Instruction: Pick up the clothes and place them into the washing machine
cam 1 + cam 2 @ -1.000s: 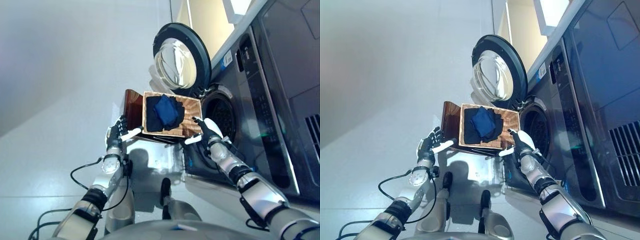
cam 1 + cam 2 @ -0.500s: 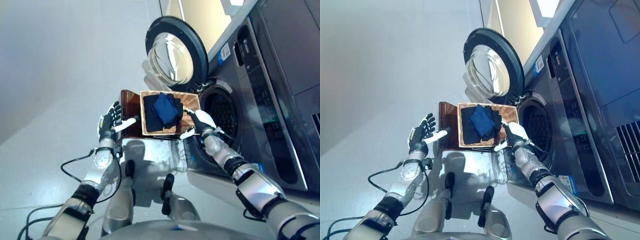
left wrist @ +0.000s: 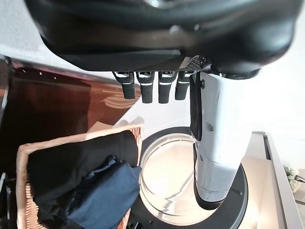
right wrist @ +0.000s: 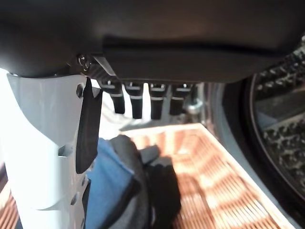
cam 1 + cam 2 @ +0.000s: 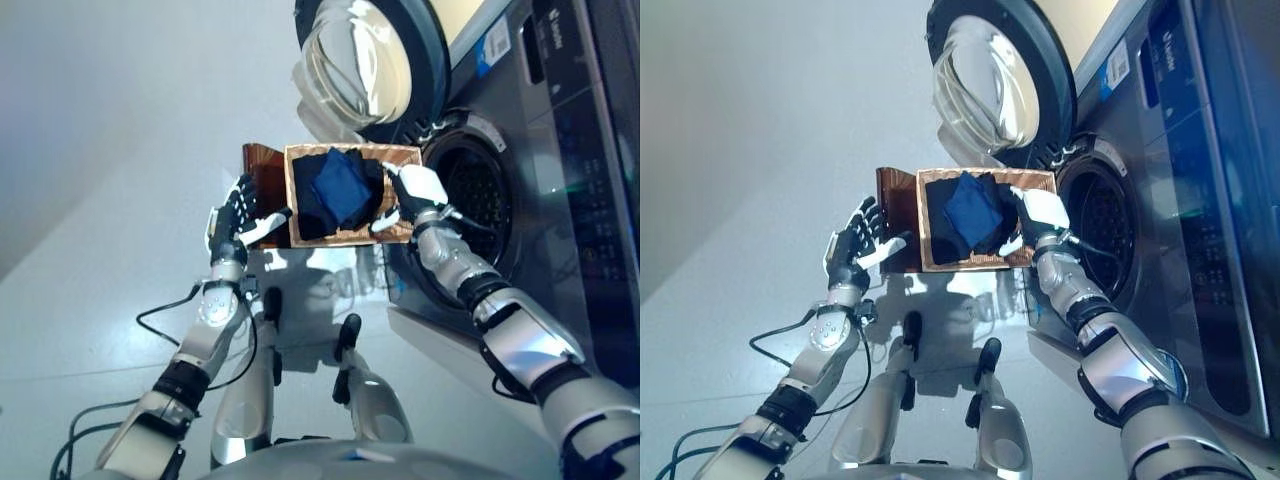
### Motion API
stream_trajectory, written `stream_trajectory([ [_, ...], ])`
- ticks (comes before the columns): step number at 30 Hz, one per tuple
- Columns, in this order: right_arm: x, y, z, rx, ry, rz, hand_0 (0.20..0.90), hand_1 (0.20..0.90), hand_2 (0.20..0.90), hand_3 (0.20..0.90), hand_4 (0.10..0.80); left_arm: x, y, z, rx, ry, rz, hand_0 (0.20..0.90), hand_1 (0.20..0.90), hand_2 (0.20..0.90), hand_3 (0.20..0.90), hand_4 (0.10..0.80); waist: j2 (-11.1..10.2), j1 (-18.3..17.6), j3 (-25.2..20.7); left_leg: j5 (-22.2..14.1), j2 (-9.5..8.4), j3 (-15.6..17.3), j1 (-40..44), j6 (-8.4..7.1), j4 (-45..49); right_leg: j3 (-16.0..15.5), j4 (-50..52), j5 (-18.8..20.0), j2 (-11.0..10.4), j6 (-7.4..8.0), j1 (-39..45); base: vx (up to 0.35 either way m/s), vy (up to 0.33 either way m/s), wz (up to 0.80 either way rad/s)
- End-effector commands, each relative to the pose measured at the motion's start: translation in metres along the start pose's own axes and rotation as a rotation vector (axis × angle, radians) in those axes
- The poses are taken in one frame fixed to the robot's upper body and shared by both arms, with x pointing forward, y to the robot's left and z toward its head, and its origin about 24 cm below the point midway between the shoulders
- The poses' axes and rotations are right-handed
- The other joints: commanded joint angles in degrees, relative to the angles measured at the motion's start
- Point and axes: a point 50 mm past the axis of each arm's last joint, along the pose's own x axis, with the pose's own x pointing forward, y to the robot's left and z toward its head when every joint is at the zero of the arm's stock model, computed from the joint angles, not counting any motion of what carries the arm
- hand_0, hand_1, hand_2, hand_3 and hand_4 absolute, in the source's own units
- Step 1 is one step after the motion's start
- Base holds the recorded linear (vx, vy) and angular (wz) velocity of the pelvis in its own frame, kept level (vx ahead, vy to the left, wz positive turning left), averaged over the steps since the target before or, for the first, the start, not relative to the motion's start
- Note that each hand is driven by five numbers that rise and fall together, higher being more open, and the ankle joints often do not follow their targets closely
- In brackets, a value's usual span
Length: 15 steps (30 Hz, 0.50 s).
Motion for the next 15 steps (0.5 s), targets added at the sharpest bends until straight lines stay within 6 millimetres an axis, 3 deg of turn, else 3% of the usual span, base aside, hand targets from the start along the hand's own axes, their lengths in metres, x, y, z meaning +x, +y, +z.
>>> stream_trajectory([
  [1,0.018,-0.056,0.007,-0.054,-0.057,-0.21,0.9,0.9,0.9,0.9,0.8,0.002,-0.012,0.051,-0.087,-0.273,-0.046,0.9,0.9,0.9,0.9,0.8,-0.75,1.1,-1.6,-8.86,0.54,-1.61,-5.22,-5.6,11.88,-0.04,10.46,-4.63,-1.49,0.46,-2.73,0.0,0.0,0.0],
  [7,0.026,-0.077,0.016,-0.045,-0.075,-0.293,0.9,0.9,0.9,0.9,0.8,0.001,-0.012,0.052,-0.088,-0.286,-0.044,0.9,0.9,0.9,0.9,0.8,0.08,1.38,-1.16,-11.41,-0.18,-2.2,-9.46,-5.18,16.77,0.02,15.41,-6.45,-1.89,0.43,-6.46,0.023,0.014,0.03],
  [15,0.033,-0.097,0.019,-0.06,-0.063,-0.339,0.9,0.9,0.9,0.9,0.8,-0.001,-0.017,0.061,-0.087,-0.324,-0.068,0.9,0.9,0.9,0.9,0.8,0.65,2.21,-0.71,-10.78,-0.54,-2.27,-10.06,-5.09,15.23,-0.16,14.4,-6.17,-2.15,0.6,-6.89,0.034,0.025,0.04],
])
